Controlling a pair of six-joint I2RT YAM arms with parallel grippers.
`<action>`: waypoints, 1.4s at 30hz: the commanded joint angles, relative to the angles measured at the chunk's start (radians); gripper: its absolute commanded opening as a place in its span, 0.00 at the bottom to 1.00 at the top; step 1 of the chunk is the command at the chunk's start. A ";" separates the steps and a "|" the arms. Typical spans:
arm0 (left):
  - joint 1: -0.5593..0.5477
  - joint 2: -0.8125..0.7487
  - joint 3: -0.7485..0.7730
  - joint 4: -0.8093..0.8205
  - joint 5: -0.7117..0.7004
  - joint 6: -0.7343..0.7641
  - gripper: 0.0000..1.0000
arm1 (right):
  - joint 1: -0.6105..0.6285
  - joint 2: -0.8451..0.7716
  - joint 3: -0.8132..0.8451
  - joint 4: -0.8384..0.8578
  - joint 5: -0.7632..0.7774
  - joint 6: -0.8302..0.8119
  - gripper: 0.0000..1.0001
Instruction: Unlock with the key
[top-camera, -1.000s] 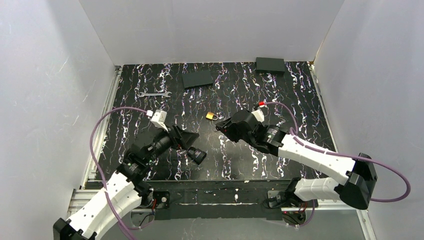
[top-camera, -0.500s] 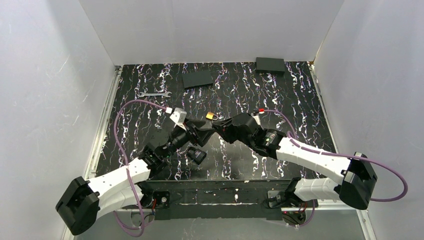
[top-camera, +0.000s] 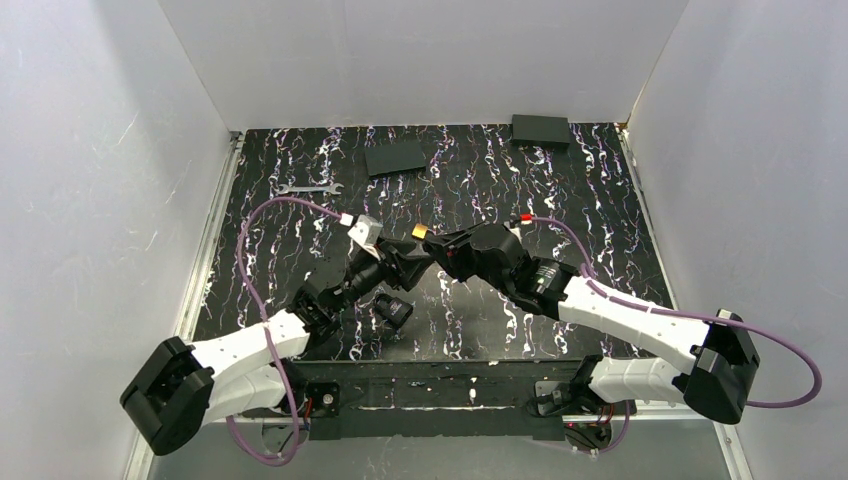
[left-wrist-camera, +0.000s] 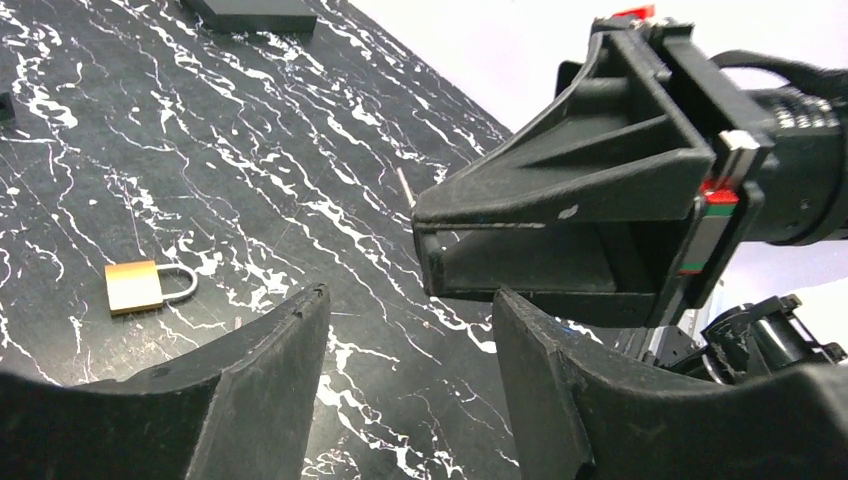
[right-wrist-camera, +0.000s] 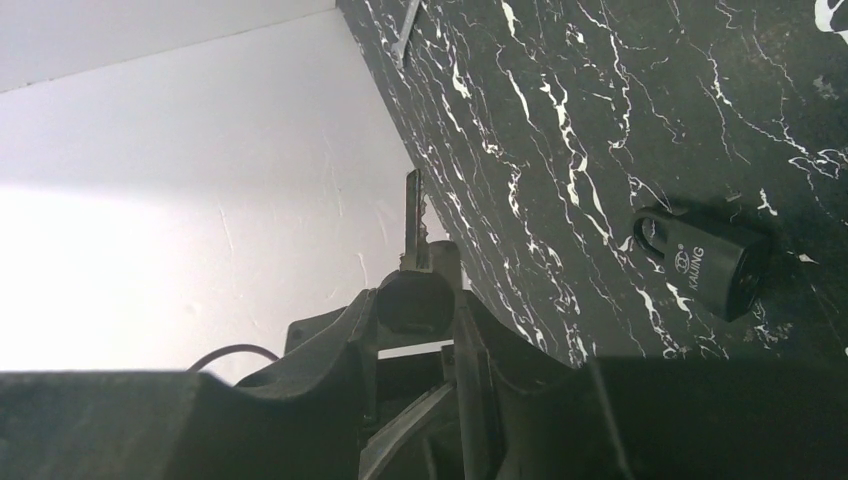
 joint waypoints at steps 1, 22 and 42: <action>-0.003 0.041 0.039 0.041 -0.034 0.037 0.58 | -0.003 -0.015 -0.001 0.055 -0.005 0.024 0.10; -0.004 -0.085 -0.012 0.058 0.000 0.040 0.67 | -0.003 -0.049 -0.003 0.022 0.009 -0.009 0.08; -0.003 0.060 0.052 0.110 -0.009 0.017 0.60 | -0.003 -0.061 -0.023 0.081 -0.040 -0.011 0.07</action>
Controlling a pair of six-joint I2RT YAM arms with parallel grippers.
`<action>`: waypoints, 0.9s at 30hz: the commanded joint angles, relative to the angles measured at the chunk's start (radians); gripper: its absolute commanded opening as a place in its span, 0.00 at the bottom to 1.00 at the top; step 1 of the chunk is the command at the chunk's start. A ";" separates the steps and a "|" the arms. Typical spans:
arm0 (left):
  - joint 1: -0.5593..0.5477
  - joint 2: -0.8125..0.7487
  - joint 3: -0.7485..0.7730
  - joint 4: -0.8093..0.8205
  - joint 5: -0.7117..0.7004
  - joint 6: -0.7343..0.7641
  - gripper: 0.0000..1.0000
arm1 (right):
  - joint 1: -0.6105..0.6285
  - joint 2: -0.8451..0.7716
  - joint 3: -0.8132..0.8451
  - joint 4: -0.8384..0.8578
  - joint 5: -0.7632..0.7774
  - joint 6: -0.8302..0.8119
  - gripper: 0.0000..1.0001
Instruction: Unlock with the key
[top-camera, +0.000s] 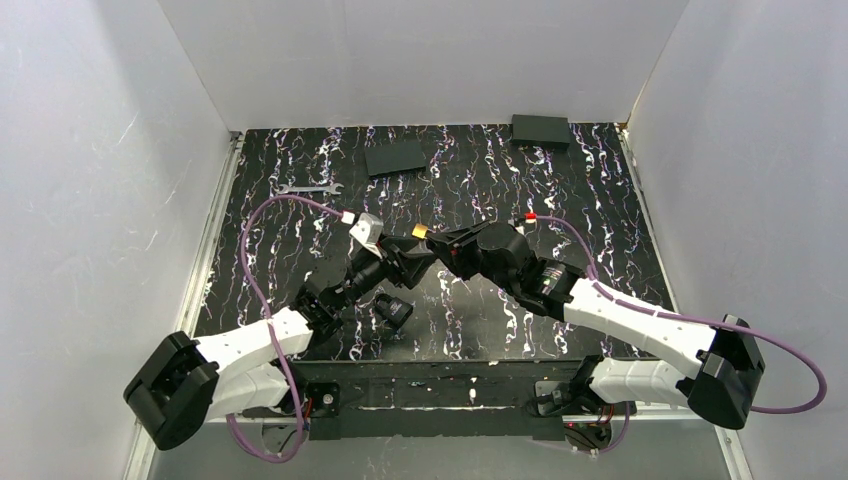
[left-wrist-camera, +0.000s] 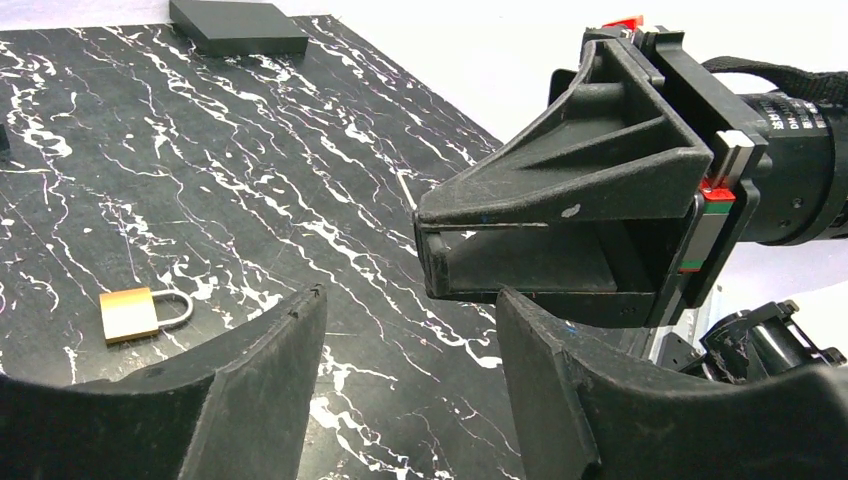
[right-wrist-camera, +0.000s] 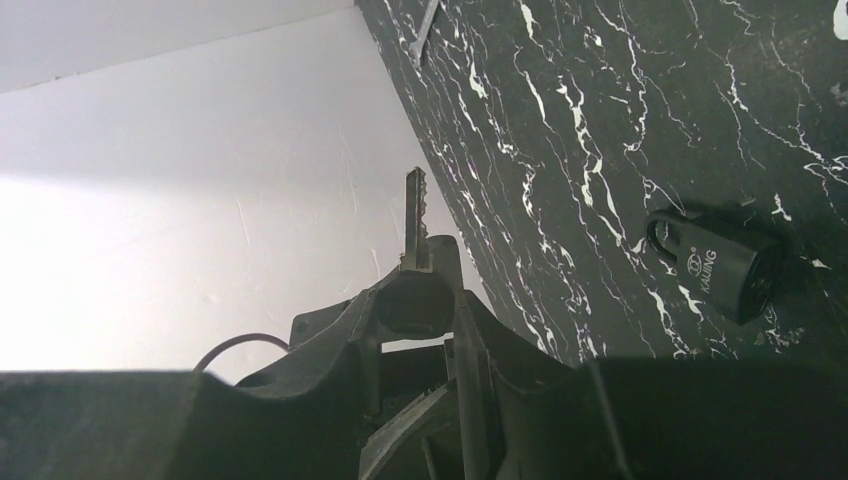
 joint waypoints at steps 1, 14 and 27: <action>-0.003 0.022 0.038 0.066 -0.028 -0.006 0.59 | 0.010 -0.030 -0.007 0.049 -0.025 -0.002 0.07; -0.001 -0.039 0.025 0.077 -0.080 -0.020 0.62 | 0.010 -0.034 -0.017 0.060 -0.029 -0.028 0.06; -0.002 -0.017 0.039 0.058 -0.071 -0.015 0.61 | 0.010 -0.019 0.012 0.090 -0.049 -0.041 0.06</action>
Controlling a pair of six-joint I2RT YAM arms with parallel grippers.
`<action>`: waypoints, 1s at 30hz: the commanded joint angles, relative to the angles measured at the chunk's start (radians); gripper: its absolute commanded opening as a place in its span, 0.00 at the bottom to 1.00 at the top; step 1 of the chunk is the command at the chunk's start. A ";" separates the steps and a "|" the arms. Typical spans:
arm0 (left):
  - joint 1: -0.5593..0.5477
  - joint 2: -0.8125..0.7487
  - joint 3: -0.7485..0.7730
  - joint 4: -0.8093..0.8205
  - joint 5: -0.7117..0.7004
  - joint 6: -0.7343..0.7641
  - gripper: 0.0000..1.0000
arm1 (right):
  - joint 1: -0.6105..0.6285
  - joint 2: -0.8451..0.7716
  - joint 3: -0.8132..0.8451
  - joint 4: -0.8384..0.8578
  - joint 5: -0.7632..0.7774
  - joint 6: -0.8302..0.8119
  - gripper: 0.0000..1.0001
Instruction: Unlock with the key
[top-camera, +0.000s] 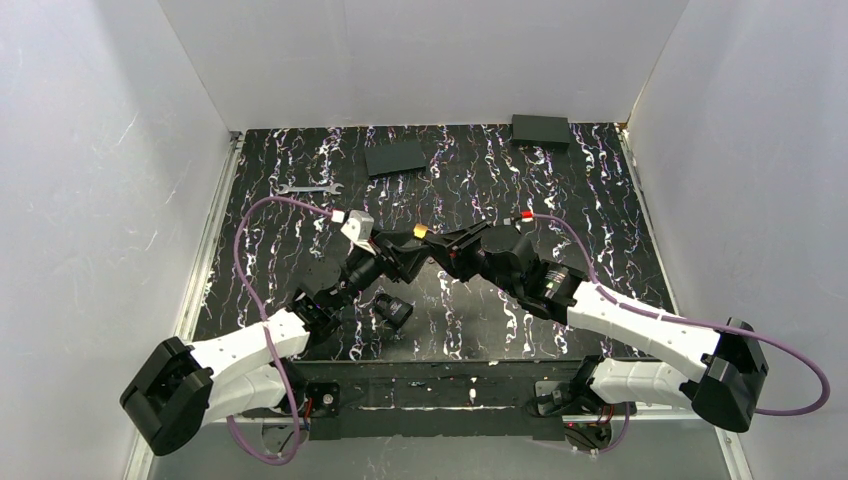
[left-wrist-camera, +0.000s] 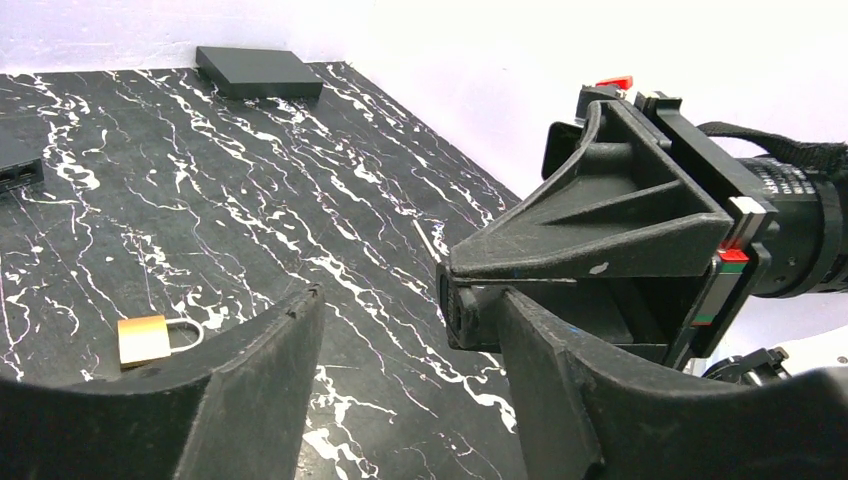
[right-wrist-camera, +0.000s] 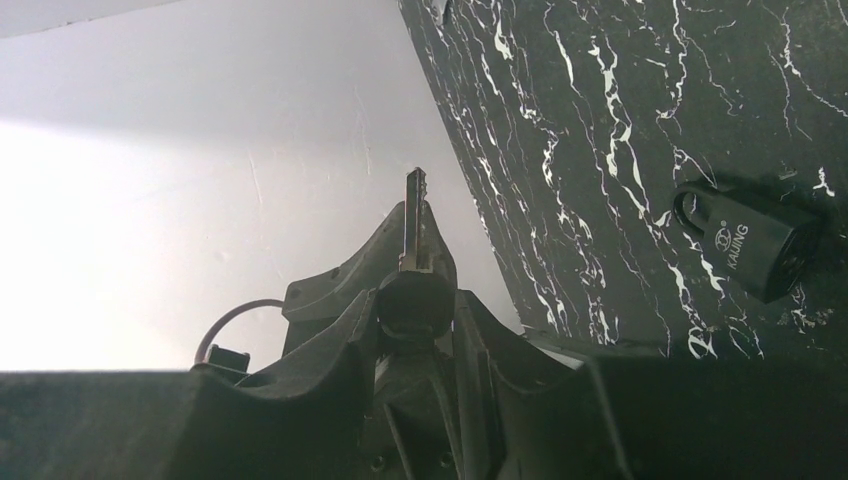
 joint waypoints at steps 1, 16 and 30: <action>-0.002 0.021 0.041 0.025 -0.016 0.008 0.57 | 0.005 0.009 0.032 0.043 -0.014 -0.011 0.06; -0.001 0.079 0.084 0.060 0.002 -0.013 0.00 | 0.008 -0.016 0.034 0.038 -0.022 -0.009 0.09; 0.012 -0.449 0.069 -0.652 -0.235 0.017 0.00 | -0.050 -0.151 0.137 -0.214 0.039 -0.728 0.87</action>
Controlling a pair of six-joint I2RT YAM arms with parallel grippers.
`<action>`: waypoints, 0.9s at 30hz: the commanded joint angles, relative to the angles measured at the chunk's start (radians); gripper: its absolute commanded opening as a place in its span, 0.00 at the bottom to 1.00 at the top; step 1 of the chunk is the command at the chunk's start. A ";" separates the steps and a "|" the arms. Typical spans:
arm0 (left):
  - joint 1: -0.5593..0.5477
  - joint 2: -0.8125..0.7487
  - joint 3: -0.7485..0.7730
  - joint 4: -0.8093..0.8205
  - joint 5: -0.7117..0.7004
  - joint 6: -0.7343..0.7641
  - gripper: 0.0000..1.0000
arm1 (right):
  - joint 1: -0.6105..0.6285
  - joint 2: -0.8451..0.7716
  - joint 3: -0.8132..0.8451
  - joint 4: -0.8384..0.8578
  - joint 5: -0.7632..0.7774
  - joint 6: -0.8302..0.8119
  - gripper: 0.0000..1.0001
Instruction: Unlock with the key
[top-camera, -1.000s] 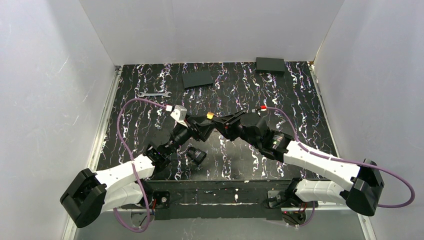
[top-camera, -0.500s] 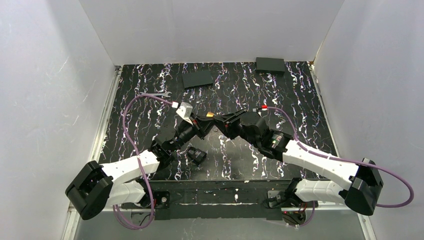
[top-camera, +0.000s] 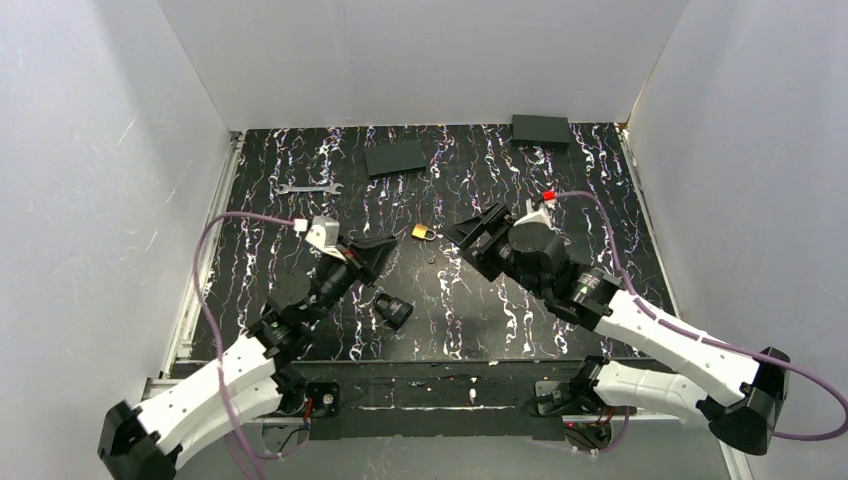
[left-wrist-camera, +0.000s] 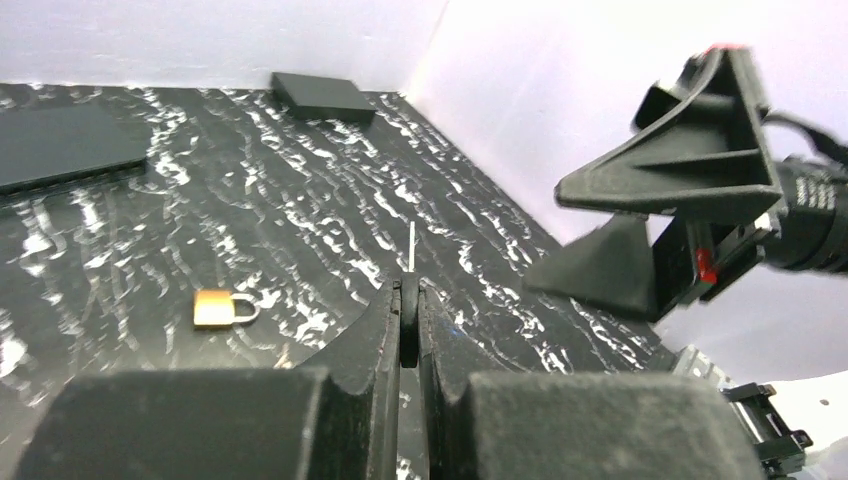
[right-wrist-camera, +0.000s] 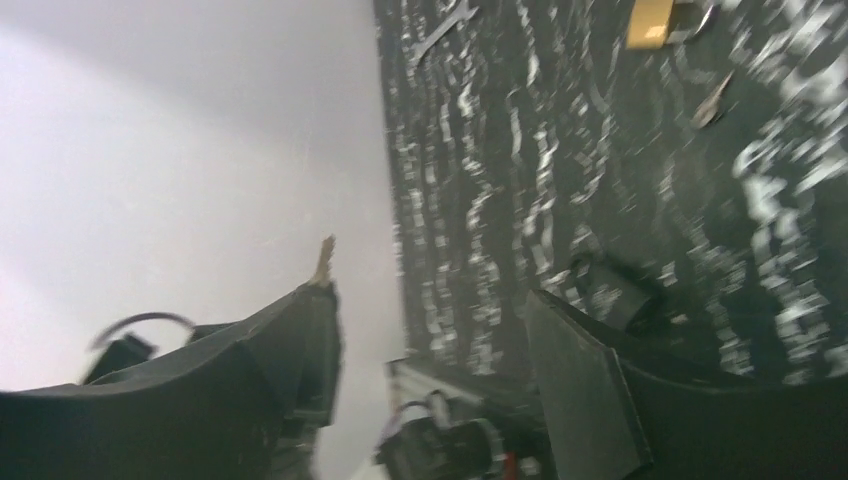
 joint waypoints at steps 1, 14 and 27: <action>0.012 -0.187 0.080 -0.444 -0.144 0.034 0.00 | -0.037 0.022 0.158 -0.115 -0.059 -0.546 0.88; 0.015 -0.423 0.414 -1.371 -0.412 0.068 0.00 | 0.068 0.590 0.560 -0.568 -0.375 -1.220 0.98; 0.014 -0.579 0.343 -1.395 -0.453 0.081 0.00 | 0.294 1.047 0.770 -0.614 -0.105 -1.179 0.98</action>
